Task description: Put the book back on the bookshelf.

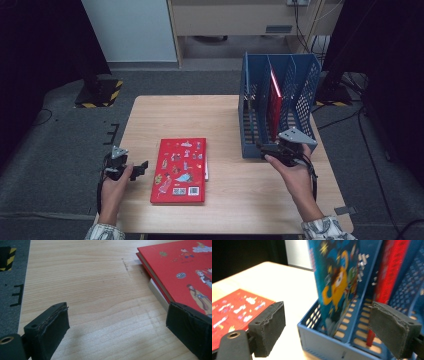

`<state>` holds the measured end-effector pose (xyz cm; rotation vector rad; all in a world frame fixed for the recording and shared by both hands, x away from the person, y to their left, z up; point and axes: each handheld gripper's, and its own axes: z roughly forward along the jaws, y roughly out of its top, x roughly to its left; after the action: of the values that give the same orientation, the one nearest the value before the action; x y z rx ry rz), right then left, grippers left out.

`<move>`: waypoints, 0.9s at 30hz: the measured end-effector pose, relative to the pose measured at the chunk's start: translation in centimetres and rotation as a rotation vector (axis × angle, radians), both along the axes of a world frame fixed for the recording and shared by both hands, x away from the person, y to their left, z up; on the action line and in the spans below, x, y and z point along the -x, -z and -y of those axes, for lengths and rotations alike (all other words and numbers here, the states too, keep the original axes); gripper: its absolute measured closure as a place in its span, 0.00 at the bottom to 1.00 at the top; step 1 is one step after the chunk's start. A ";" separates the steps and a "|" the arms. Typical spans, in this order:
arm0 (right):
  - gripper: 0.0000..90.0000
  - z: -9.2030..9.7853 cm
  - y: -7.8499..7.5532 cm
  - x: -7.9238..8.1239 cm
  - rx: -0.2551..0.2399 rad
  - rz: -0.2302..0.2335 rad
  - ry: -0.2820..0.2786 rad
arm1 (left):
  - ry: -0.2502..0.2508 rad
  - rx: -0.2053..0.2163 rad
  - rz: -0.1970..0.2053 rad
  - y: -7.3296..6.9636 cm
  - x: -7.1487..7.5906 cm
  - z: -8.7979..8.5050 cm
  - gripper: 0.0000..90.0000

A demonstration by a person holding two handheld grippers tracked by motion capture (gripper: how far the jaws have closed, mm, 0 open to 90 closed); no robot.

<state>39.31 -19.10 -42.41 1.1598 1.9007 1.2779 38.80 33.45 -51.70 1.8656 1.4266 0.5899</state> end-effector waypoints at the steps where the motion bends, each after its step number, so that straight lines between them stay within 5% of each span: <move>1: 0.15 -0.3 0.2 0.0 0.005 -0.003 -0.005 | -0.004 0.006 0.005 0.0 0.1 0.1 0.05; 27: 0.11 -8.7 2.5 3.1 0.088 -0.037 -0.271 | 0.090 -0.005 0.043 -1.1 2.2 3.4 0.04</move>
<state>36.26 -10.35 -44.94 0.9094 2.1757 1.3027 36.57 30.05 -50.63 1.8995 1.3070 0.5864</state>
